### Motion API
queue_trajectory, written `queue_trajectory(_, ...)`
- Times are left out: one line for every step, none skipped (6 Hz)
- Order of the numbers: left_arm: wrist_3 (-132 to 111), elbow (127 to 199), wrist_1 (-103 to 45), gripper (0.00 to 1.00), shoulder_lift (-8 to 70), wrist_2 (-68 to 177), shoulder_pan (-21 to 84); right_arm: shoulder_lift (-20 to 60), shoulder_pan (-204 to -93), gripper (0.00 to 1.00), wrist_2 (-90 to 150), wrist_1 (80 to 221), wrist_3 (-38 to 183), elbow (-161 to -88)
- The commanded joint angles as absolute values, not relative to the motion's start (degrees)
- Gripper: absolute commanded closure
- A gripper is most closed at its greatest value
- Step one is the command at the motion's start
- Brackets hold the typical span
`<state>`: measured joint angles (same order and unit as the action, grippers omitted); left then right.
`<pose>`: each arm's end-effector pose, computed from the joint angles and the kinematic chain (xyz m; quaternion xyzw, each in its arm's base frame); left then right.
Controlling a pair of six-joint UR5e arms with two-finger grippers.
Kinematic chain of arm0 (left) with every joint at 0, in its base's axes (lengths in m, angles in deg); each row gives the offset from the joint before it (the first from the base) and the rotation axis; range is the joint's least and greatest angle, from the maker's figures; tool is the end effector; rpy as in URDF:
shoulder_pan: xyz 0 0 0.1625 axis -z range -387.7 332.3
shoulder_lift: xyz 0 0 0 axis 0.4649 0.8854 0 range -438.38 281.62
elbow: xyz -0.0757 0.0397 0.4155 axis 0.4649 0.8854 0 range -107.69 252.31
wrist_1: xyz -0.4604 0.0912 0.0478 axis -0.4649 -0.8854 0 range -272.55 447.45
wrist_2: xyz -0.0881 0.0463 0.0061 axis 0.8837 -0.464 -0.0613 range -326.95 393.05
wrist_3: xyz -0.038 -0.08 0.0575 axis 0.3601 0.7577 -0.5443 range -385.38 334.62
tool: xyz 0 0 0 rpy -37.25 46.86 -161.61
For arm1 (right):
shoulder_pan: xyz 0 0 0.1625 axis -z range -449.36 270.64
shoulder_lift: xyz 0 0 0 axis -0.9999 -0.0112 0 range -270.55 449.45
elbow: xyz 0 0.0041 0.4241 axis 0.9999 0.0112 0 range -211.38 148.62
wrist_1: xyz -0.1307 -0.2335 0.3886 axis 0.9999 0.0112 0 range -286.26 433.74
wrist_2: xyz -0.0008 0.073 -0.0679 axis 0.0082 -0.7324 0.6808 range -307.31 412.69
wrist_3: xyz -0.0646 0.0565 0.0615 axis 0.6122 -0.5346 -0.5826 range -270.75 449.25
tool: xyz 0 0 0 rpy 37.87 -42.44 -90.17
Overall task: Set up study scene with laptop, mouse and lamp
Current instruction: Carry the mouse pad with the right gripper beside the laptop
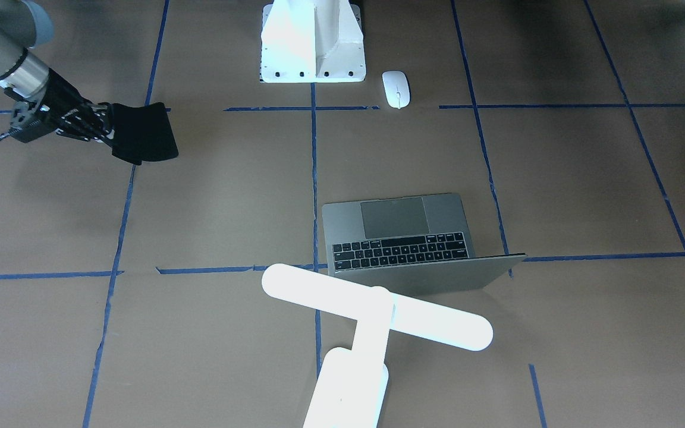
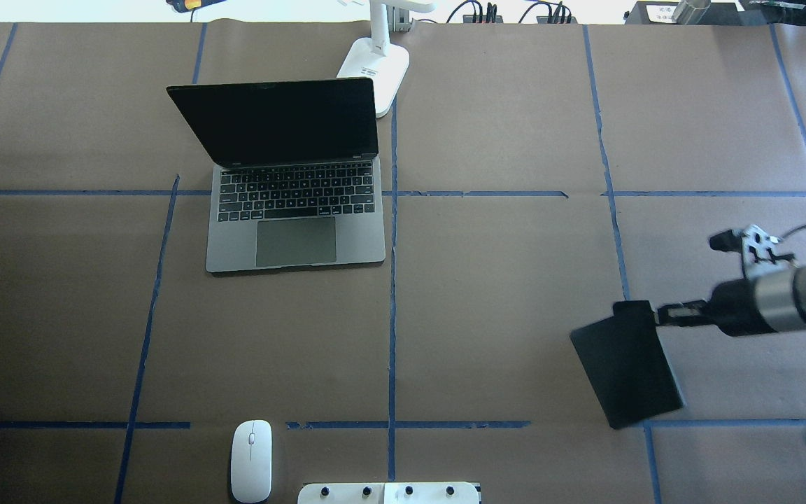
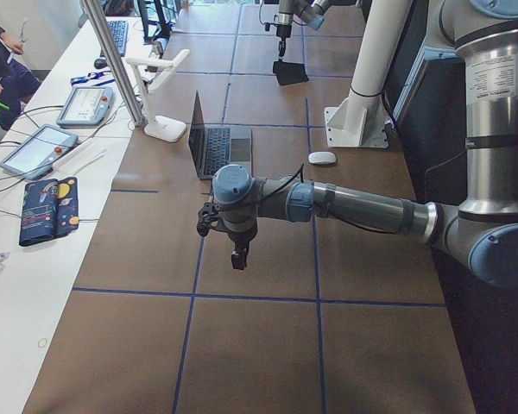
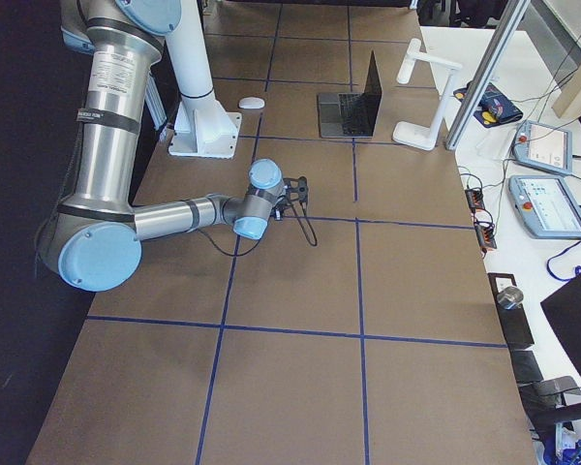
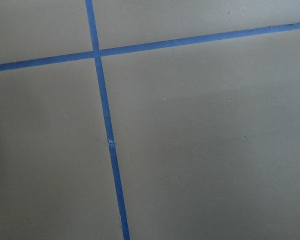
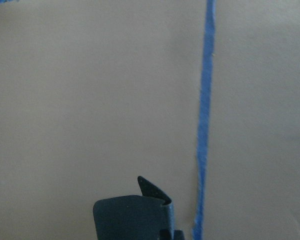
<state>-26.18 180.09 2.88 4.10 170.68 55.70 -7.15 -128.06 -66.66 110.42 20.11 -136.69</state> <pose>0.0020 -0.4982 0.5651 0.0181 0.4049 0.0759 0.9110 -0.3601 -0.3929 0.4704 0.0592 -0.5404 -0.0004 0.8393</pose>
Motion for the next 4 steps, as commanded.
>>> queue_trajectory(-26.0, 181.6, 3.0, 0.00, 4.1, 170.7, 56.1, 10.3, -130.0, 1.00, -67.6, 133.0, 20.2, -135.6)
queue_trajectory(-25.9, 181.7, 3.0, 0.00, 4.1, 171.8, 56.1, 16.1, -130.5, 1.00, -67.2, 137.3, 19.9, -133.6)
queue_trajectory(-25.8, 181.7, 3.0, 0.00, 4.1, 171.9, 56.1, 22.9, -131.2, 1.00, -67.1, 137.3, 19.0, -126.2)
queue_trajectory(-25.8, 181.7, 3.0, 0.00, 4.1, 171.9, 56.1, 28.4, -131.4, 1.00, -67.0, 137.2, 15.3, -119.4)
